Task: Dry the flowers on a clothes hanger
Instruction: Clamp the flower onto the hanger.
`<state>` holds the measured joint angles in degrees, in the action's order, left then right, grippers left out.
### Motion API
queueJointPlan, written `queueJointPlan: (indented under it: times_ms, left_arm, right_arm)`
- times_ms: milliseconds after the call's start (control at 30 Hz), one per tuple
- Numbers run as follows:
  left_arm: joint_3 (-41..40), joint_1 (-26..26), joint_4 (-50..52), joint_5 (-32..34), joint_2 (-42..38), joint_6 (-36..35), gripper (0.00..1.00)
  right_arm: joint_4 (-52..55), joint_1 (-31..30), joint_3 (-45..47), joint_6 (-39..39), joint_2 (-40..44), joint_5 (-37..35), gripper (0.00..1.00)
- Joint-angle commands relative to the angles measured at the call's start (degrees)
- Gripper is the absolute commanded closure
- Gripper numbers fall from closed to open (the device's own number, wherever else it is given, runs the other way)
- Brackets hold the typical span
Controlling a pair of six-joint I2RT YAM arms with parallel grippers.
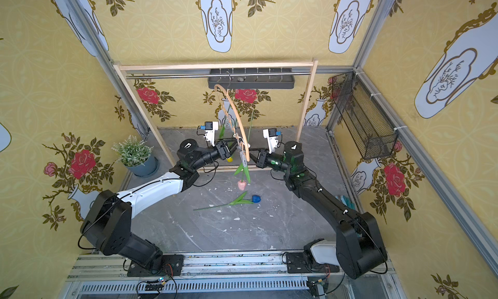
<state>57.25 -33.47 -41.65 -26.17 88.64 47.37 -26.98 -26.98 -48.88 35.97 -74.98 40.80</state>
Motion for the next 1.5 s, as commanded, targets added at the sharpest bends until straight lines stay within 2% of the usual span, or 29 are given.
queueJointPlan:
  times_ms: [0, 200, 300, 433, 667, 767, 1067, 1300, 1467]
  left_arm:
    - [-1.47, 0.31, 2.27, 2.42, -1.45, -2.62, 0.43]
    - [-1.96, 0.40, 4.36, 1.57, -2.39, -4.46, 0.39]
    - [-0.52, 0.78, 3.56, -2.96, -1.14, -4.92, 0.36]
    - [-0.30, 1.04, -3.75, -10.07, 0.37, -4.51, 0.33]
    - [1.26, 1.73, -7.64, -14.28, 2.93, -4.08, 0.34]
    - [1.84, 1.91, -9.35, -16.01, 3.78, -3.88, 0.39]
    - [3.07, 2.51, -10.39, -17.16, 5.02, -2.67, 0.73]
    - [2.91, 2.54, -9.36, -17.59, 4.87, -2.38, 0.87]
    - [3.28, 2.53, -7.54, -17.68, 4.41, -3.57, 0.89]
  right_arm:
    - [-0.40, 0.00, -0.19, -1.54, 0.41, 0.22, 1.00]
    - [-0.32, -0.29, 0.50, -1.83, 0.54, 0.77, 1.00]
    - [-0.35, -0.55, 0.79, -1.77, 0.90, 0.86, 1.00]
    - [-1.02, -0.62, 0.82, -1.02, 0.99, 1.66, 1.00]
    - [-1.77, -0.62, 0.35, -0.27, 0.77, 3.17, 1.00]
    - [-1.67, -0.61, 0.10, -0.15, 0.63, 3.41, 1.00]
    - [-2.24, -0.61, 0.20, 0.20, 0.57, 3.55, 1.00]
    - [5.32, -0.57, -1.48, -5.29, 1.53, 1.49, 1.00]
    - [12.11, -0.60, -3.74, -10.48, 2.62, -1.15, 1.00]
